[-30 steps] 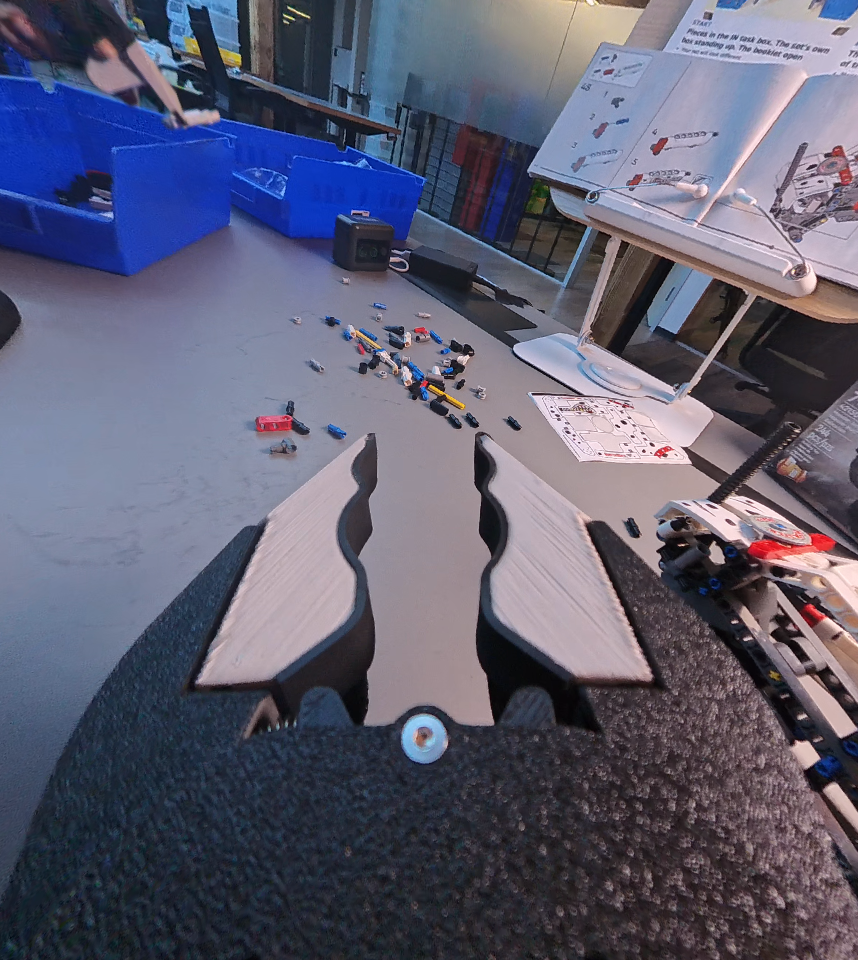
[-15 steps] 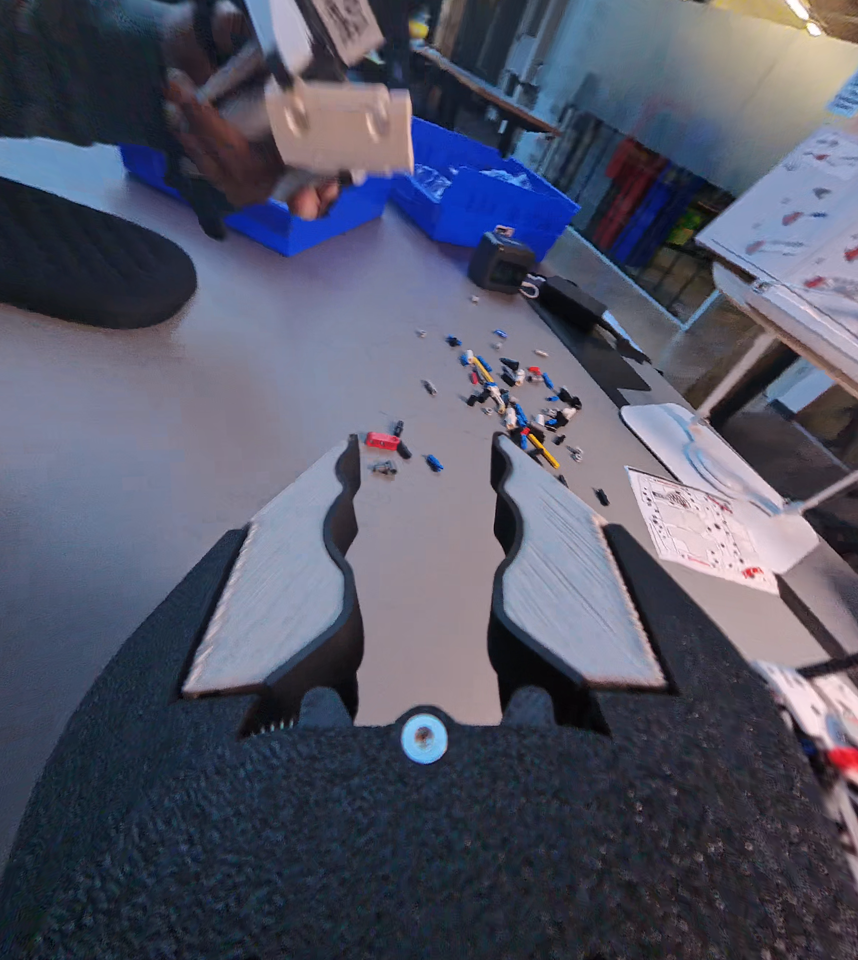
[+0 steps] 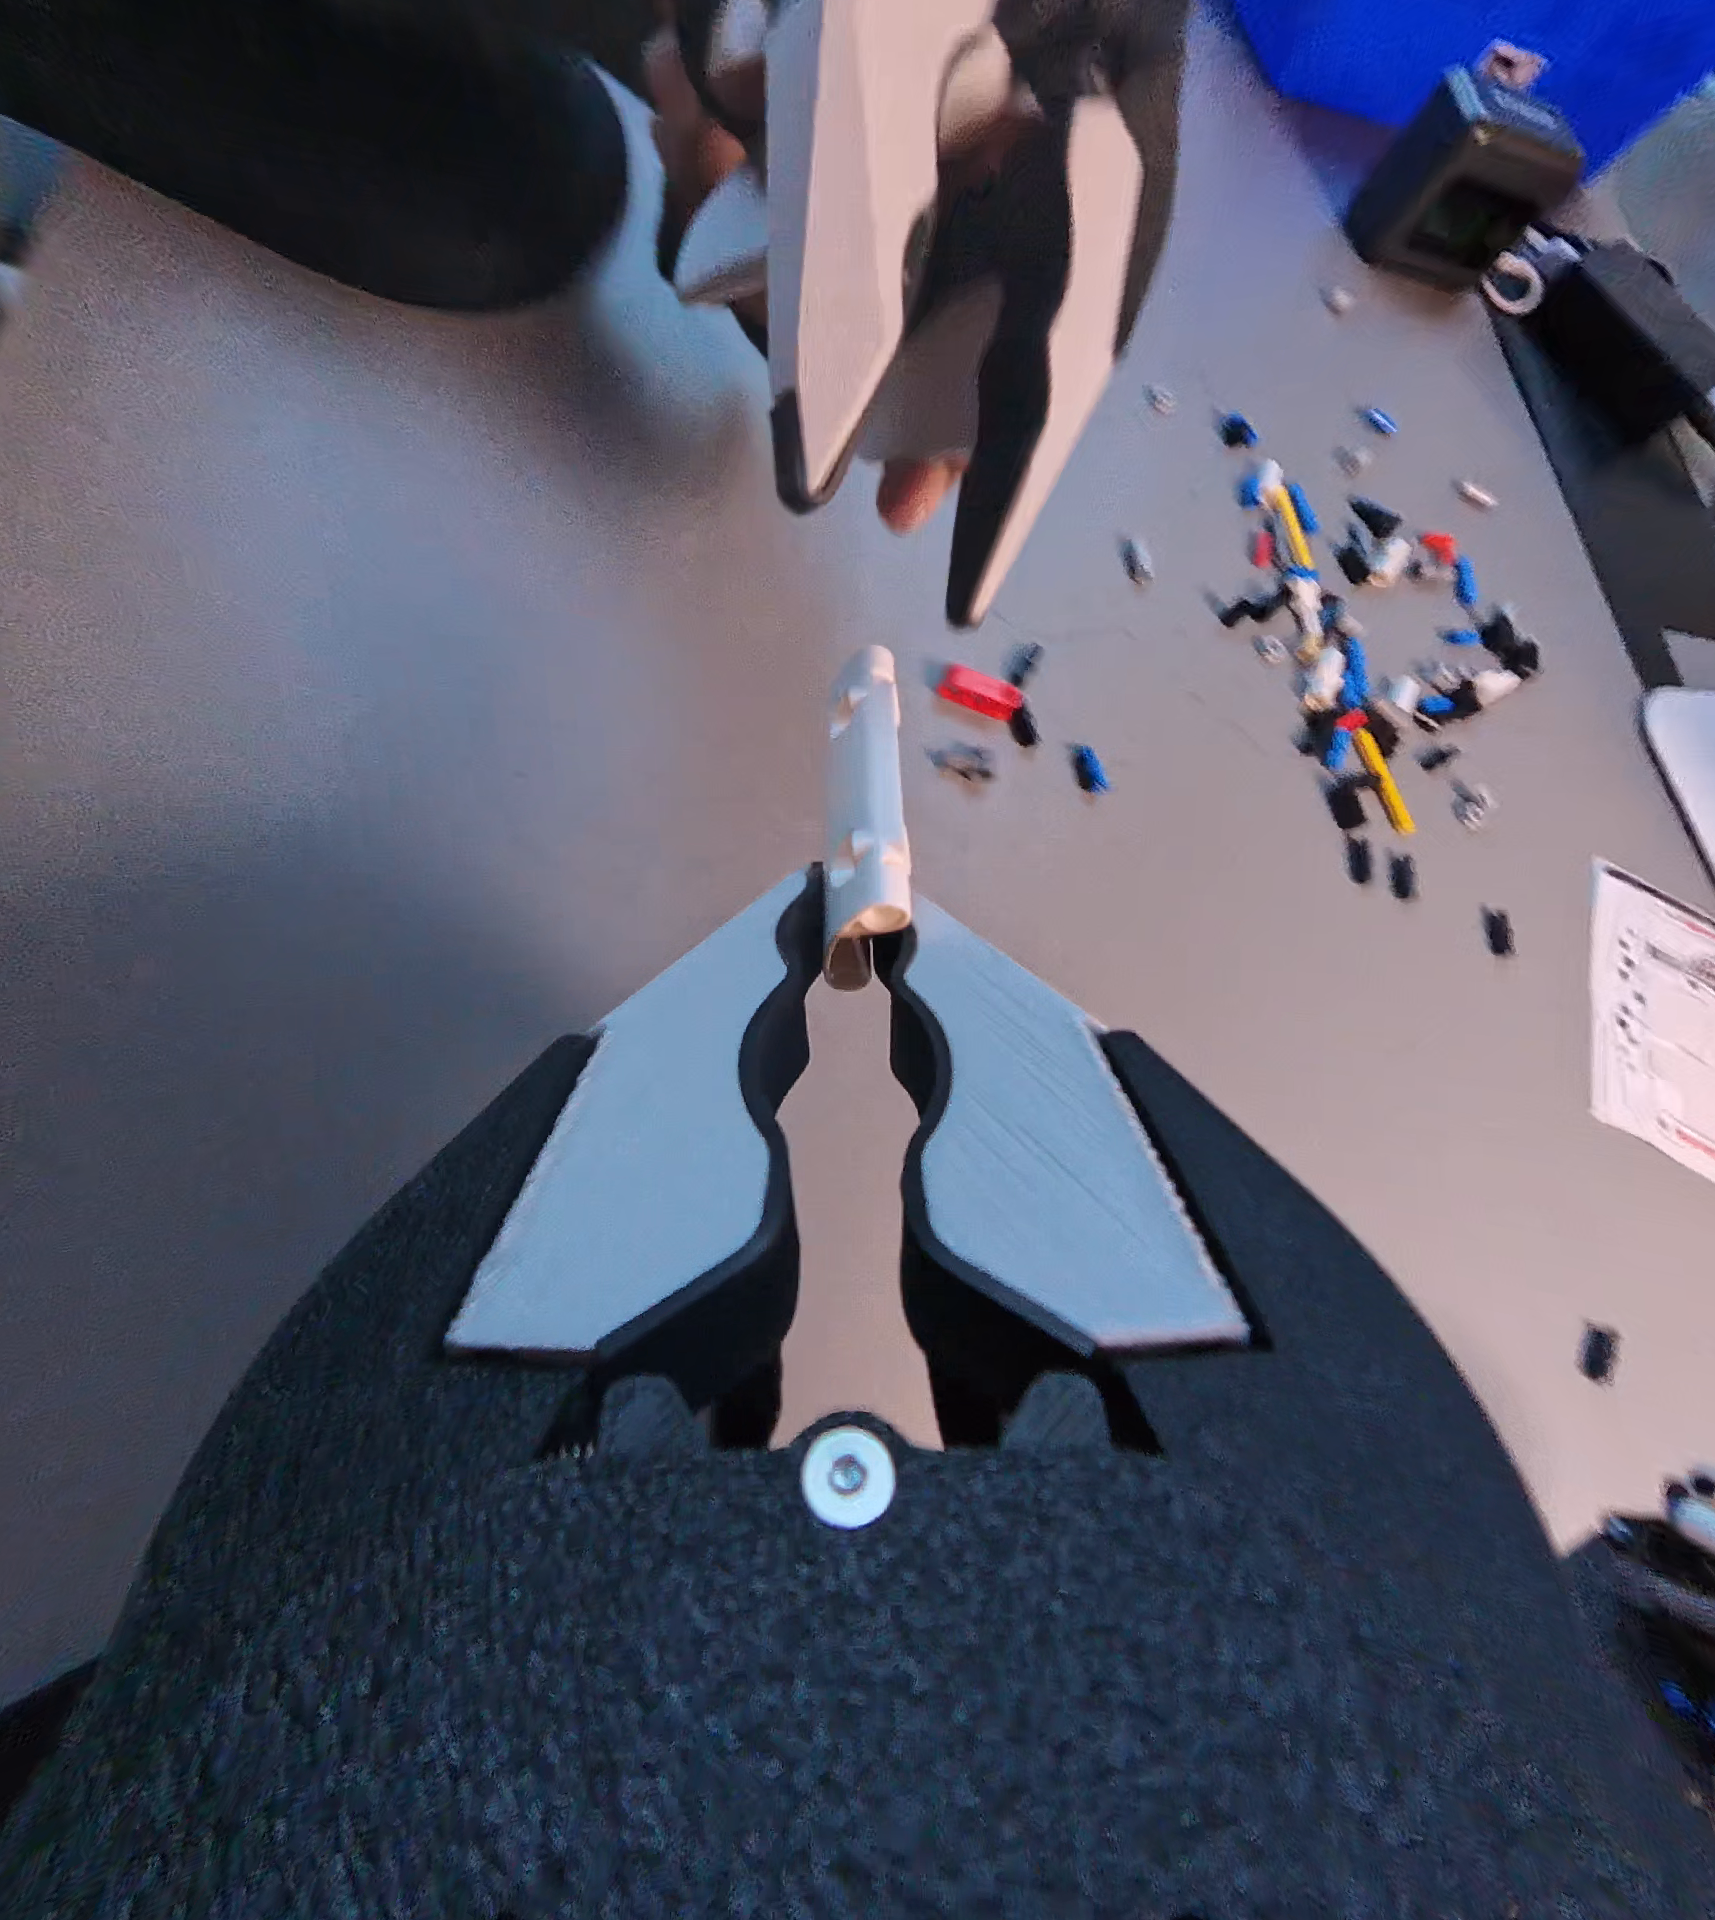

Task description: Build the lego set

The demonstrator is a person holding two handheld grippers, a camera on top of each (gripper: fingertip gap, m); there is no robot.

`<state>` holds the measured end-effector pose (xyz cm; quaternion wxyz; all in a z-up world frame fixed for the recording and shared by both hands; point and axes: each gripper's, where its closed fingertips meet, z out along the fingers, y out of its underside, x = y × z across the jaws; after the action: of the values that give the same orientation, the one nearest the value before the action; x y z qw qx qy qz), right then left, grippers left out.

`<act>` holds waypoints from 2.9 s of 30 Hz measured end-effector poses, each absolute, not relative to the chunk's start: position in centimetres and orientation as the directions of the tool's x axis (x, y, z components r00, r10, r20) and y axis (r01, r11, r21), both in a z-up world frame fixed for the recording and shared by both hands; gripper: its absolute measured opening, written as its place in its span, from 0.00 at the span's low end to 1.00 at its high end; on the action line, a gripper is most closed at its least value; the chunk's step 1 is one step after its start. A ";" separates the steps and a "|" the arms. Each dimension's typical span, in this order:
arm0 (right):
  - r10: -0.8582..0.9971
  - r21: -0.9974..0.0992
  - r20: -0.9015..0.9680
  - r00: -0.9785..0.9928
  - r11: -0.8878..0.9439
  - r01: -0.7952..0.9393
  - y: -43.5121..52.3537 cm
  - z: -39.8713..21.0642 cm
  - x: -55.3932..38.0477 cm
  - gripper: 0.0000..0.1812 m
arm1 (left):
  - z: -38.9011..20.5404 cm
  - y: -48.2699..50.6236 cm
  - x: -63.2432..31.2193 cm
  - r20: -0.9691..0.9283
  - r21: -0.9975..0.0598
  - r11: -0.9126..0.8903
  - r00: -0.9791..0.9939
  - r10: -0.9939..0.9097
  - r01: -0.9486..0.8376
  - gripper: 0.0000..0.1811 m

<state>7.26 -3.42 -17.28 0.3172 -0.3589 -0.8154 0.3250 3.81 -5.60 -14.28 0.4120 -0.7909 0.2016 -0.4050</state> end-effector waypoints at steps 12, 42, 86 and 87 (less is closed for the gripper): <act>0.602 -0.438 0.597 -0.531 0.798 0.413 3.6 -21.8 4.2 0.07 | -21.5 -3.8 -4.1 0.022 -0.757 -0.594 0.897 -0.441 -0.273 0.18; 0.924 -0.534 0.087 -0.372 0.359 0.766 8.0 -21.7 5.2 0.24 | -21.9 -4.0 -6.5 -0.054 -0.750 -0.586 0.911 -0.410 -0.308 0.15; 0.705 -0.807 -0.579 -0.409 -0.422 0.414 -3.8 -12.3 0.8 0.08 | -14.8 -3.9 0.3 -0.098 -0.932 -0.240 0.828 -0.553 -0.270 0.14; 0.654 -0.773 -0.631 -0.417 -0.482 0.413 -3.9 -11.9 0.8 0.08 | -14.2 -3.8 0.3 -0.103 -0.941 -0.219 0.836 -0.539 -0.257 0.13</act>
<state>0.79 -3.90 -11.88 0.0891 -0.5325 -0.5012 0.6762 0.34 -3.81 -14.24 0.5691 -0.7708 0.2583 -0.1237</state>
